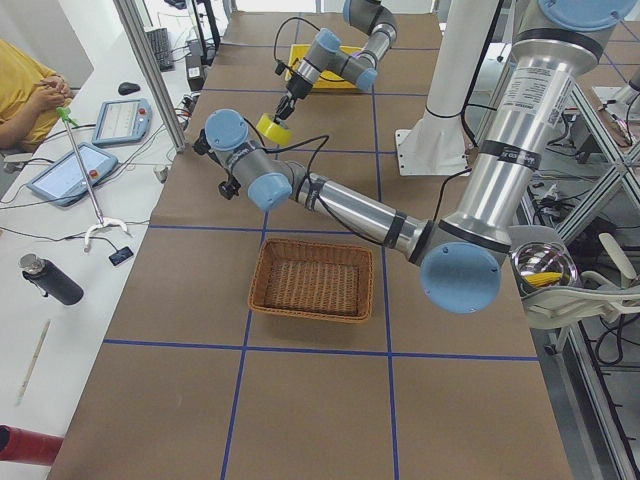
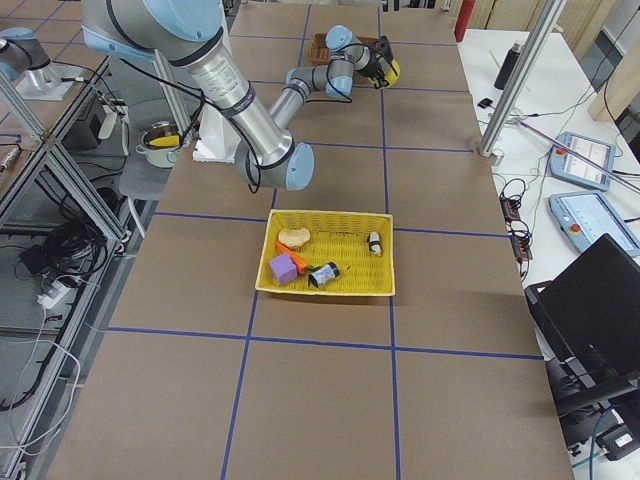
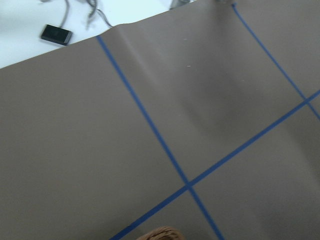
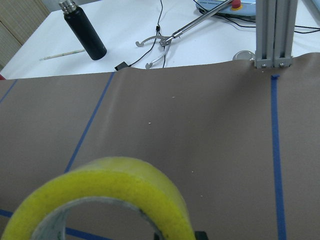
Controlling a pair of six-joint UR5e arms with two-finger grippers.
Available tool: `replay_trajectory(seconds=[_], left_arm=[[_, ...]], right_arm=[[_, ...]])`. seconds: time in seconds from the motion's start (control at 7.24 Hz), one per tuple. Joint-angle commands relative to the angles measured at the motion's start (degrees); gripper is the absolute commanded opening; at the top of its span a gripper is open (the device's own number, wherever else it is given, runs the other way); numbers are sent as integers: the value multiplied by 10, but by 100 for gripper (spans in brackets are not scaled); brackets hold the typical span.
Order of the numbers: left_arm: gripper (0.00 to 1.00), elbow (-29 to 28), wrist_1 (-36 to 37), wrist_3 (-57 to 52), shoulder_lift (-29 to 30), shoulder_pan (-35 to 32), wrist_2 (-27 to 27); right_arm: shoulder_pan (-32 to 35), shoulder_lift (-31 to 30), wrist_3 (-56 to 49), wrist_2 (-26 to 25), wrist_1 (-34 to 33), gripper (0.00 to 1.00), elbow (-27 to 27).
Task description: Move tape to another basket
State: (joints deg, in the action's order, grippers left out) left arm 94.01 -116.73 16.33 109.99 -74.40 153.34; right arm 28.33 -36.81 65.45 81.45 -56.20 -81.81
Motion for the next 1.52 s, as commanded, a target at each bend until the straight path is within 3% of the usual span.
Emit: replay_trajectory(seconds=[0.0, 0.28, 0.83, 0.97, 1.11, 1.38], left_arm=[[99, -1, -3, 29, 34, 26, 53], [98, 1, -4, 35, 50, 35, 87], [98, 0, -5, 81, 66, 60, 84], [98, 2, -11, 86, 65, 58, 47], [98, 5, -23, 112, 66, 58, -30], [98, 11, -68, 231, 59, 58, -136]], right_arm=[[-14, 6, 1, -19, 2, 0, 1], [-31, 10, 1, -40, 1, 0, 1], [-57, 14, 0, -70, 1, 0, -1], [-57, 13, 0, -71, 1, 0, -3], [-57, 12, 0, -71, 0, 0, -5], [-57, 10, 0, -71, 1, 0, -6]])
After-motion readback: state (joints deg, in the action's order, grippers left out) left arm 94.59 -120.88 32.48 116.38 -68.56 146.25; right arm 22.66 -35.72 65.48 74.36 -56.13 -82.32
